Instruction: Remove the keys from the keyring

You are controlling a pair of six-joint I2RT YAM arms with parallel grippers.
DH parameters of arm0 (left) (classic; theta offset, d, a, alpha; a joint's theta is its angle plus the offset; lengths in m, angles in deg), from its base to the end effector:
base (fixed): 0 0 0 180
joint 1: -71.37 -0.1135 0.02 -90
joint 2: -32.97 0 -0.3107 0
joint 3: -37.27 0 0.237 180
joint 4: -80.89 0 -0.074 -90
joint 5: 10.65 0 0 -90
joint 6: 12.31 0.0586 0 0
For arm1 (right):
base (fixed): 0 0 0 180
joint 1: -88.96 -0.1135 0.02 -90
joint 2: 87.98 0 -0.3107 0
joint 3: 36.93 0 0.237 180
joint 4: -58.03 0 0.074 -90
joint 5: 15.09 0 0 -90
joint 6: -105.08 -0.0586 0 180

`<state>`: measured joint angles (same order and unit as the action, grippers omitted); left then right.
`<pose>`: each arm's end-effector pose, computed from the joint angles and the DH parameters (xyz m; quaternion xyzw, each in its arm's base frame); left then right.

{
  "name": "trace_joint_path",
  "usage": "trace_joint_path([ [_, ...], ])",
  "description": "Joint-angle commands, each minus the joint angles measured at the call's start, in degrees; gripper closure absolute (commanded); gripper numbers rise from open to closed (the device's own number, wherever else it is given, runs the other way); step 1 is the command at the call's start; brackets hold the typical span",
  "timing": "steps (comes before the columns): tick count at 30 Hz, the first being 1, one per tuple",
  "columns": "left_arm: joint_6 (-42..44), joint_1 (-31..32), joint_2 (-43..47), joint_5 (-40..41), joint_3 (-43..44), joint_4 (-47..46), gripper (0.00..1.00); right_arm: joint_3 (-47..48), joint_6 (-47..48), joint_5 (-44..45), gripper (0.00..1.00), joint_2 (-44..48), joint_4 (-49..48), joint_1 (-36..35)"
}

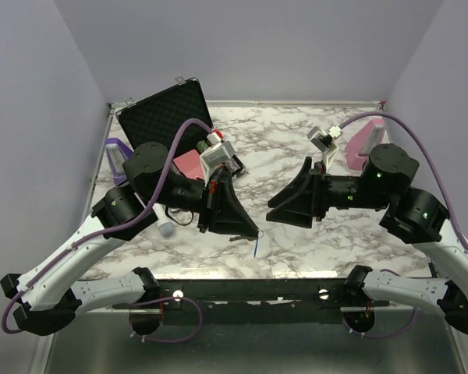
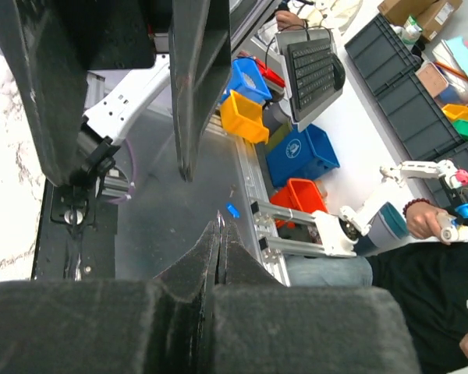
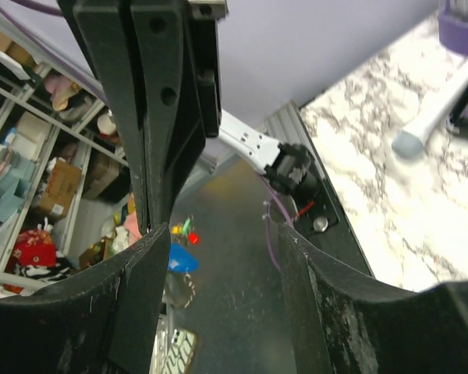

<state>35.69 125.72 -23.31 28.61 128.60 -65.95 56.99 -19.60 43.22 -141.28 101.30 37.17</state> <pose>0.0520 -0.1504 0.5117 0.3737 0.5915 -0.6826 0.2110 0.0611 0.1274 0.5112 -0.2900 0.6600 0.5989 0.3487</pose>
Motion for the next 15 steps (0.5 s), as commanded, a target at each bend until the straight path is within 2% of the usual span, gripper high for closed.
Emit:
trace_joint_path([
  [1,-1.68,-5.38,-2.26,-11.56,0.95,0.13,1.00,-0.51,0.58,-3.56,0.37,-0.32,3.49,-0.07],
  [10,-1.33,-10.84,-5.78,-17.63,0.86,0.22,1.00,-2.80,-1.36,-3.39,0.40,-2.33,0.23,-0.07],
  [15,-3.79,-12.33,-6.83,-21.06,-0.11,-4.60,1.00,-2.45,-1.97,-3.30,0.40,-4.18,-0.74,-0.07],
])
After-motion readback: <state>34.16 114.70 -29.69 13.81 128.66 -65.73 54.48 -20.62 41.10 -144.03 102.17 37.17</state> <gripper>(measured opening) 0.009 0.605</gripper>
